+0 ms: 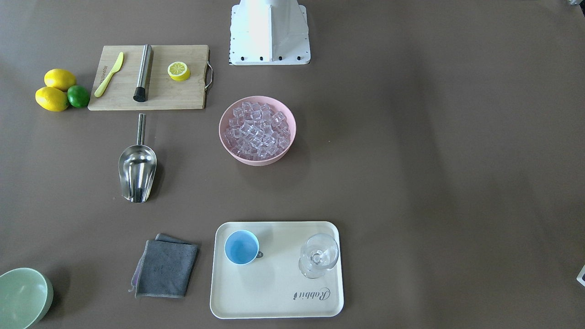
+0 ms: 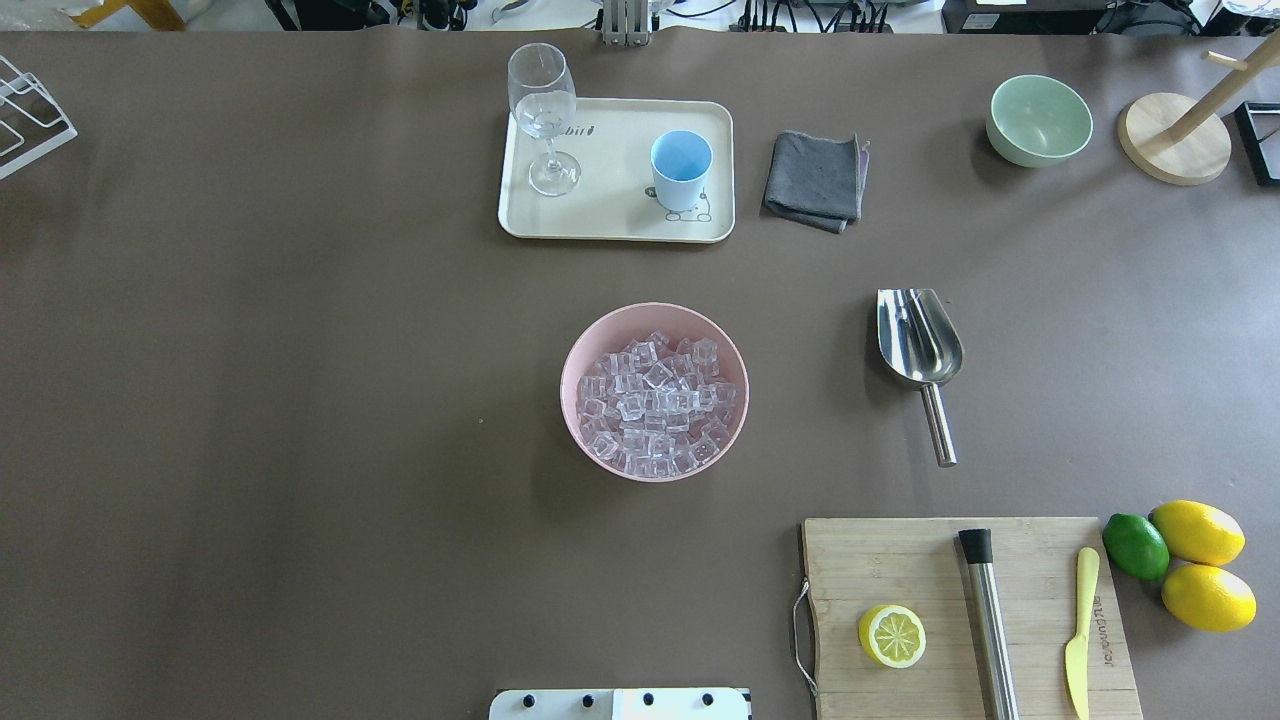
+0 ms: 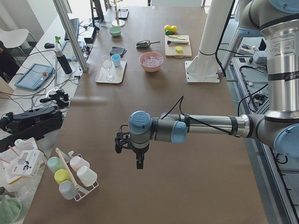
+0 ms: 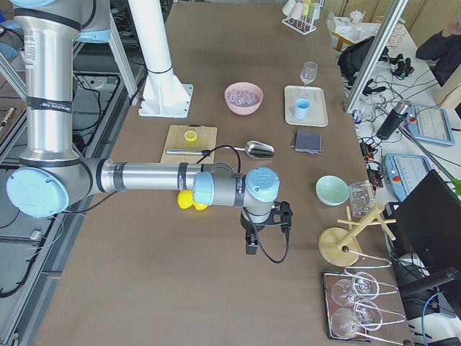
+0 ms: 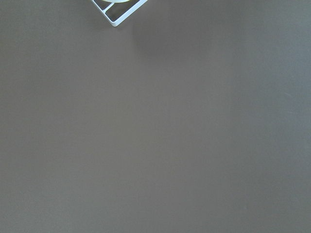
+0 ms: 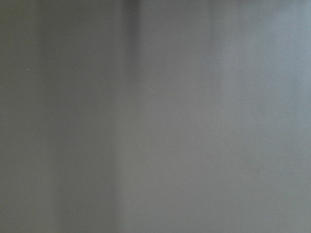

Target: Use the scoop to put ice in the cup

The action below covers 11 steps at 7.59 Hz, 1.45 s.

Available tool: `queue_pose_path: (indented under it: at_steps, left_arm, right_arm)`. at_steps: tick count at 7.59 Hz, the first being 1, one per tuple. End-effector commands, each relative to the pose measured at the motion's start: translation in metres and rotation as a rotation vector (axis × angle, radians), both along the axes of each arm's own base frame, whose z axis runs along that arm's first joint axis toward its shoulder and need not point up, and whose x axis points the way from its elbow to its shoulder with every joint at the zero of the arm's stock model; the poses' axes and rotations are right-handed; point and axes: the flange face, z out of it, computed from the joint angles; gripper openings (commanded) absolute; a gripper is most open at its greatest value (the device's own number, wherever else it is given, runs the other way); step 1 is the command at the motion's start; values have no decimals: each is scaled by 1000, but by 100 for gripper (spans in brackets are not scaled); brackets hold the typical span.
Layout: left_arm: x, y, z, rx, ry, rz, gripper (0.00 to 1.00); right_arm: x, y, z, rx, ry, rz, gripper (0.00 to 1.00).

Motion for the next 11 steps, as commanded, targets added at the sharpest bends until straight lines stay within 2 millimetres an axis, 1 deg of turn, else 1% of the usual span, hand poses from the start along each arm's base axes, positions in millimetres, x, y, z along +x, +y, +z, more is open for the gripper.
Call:
queue_pose_path:
  at_steps: [1, 3, 5, 7, 10, 11]
  left_arm:
    - [0, 0, -2, 4, 0, 0, 98]
    - [0, -1, -7, 15, -2, 0, 98]
    - [0, -2, -11, 23, 3, 1, 98]
    - [4, -4, -27, 53, 1, 10, 98]
    - [5, -5, -30, 59, 6, 12, 98]
    - [8, -6, -33, 66, 6, 19, 98]
  right_arm:
    - [0, 4, 2, -5, -2, 1, 100]
    - [-1, 5, 6, -8, -2, -7, 100]
    - [0, 2, 4, -4, 1, -5, 100]
    - [0, 1, 3, -6, 1, 1, 100]
    - [0, -3, -8, 26, 5, -11, 100]
    - [0, -3, -13, 35, 2, -11, 100]
